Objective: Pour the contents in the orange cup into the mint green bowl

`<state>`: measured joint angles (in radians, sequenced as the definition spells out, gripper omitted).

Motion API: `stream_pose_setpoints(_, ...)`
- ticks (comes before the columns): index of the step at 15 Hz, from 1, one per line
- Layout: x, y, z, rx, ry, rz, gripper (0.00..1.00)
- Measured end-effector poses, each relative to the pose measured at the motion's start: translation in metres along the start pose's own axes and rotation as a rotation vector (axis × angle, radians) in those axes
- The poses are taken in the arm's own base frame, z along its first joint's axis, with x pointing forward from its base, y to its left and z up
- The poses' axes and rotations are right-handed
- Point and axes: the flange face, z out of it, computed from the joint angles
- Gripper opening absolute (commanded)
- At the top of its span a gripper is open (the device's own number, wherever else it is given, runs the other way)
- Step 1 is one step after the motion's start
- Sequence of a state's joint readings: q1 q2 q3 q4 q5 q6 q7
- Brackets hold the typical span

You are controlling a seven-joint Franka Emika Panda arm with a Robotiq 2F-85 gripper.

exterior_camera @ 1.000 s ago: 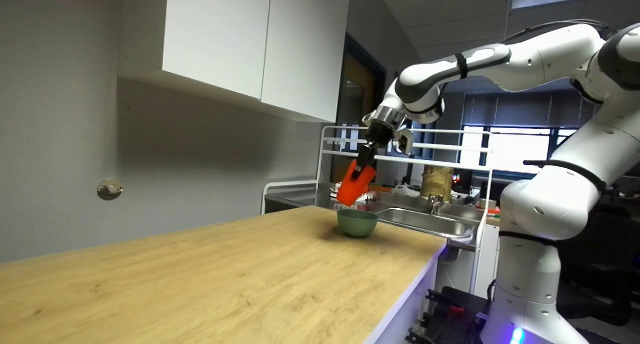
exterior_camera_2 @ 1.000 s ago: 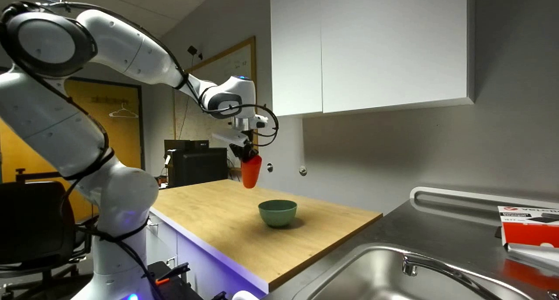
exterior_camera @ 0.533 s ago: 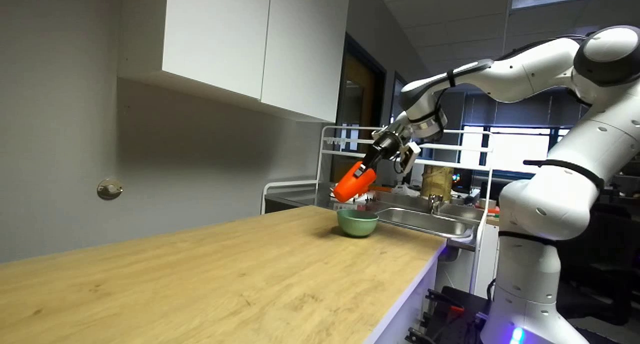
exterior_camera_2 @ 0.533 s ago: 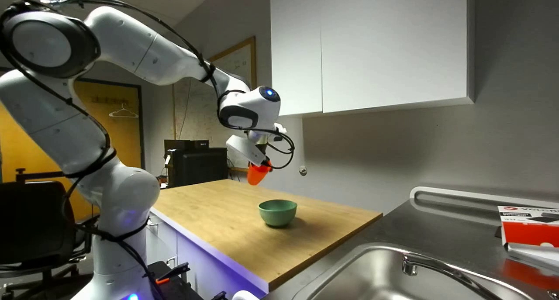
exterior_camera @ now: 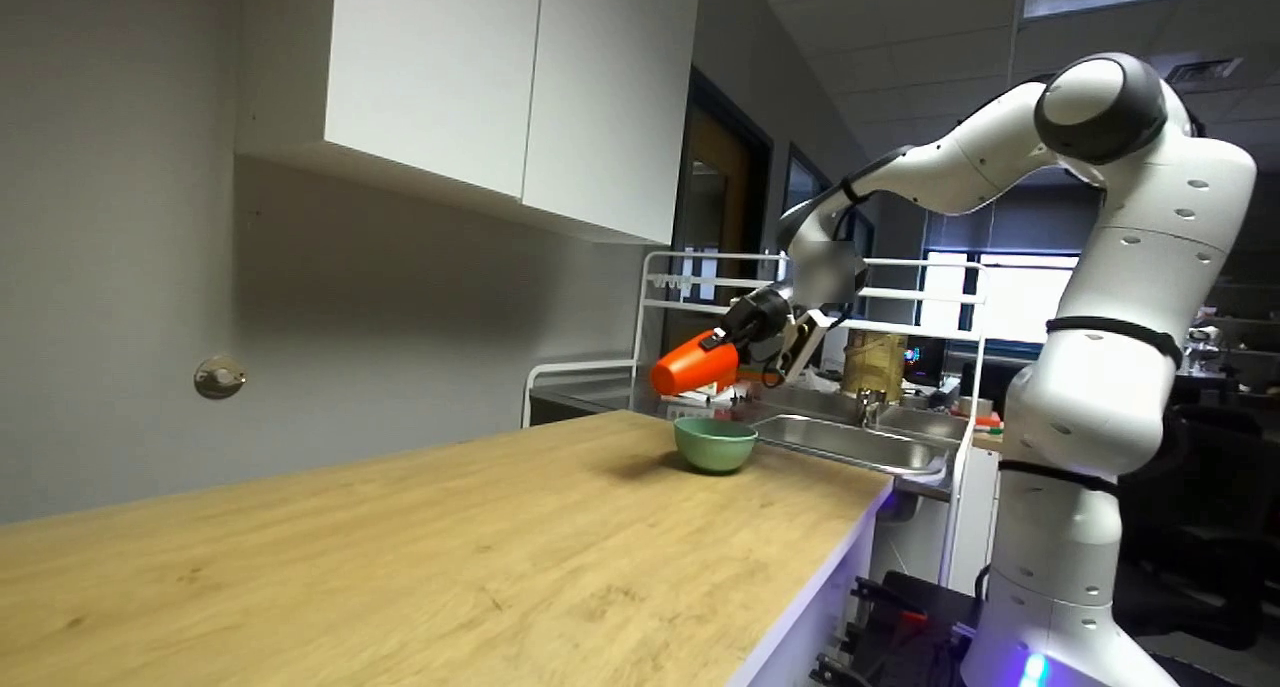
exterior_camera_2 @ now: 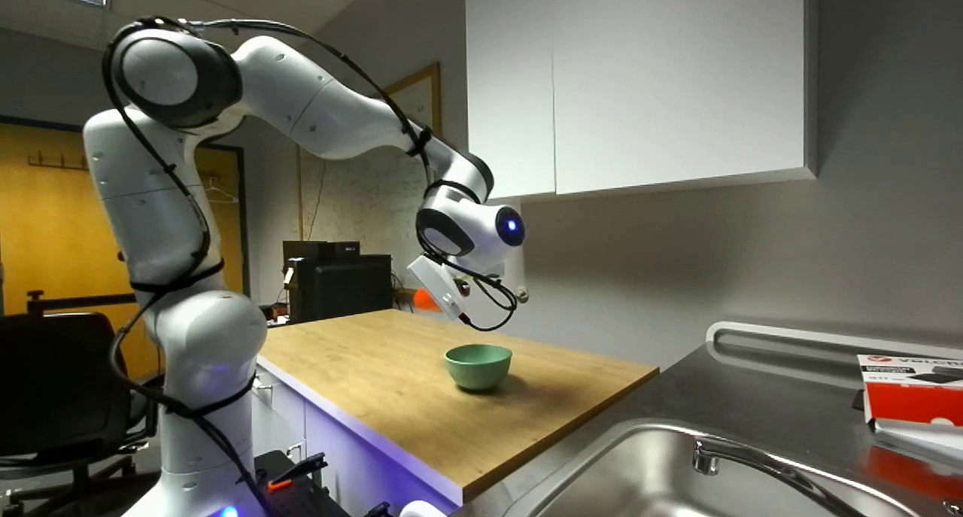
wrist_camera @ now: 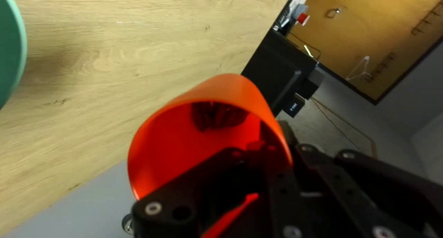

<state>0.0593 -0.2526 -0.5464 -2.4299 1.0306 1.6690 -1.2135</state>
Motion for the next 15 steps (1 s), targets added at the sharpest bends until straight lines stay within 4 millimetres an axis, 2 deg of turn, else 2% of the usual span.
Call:
stream_pose_setpoints(8, -0.009, 0.067, -0.046, 0.198, 0.136, 0.075, 0.02)
stream_pose_setpoints(11, -0.002, 0.089, -0.047, 0.233, 0.156, 0.098, 0.02)
stream_pose_setpoints(15, 0.015, 0.111, -0.035, 0.288, 0.168, 0.114, 0.02)
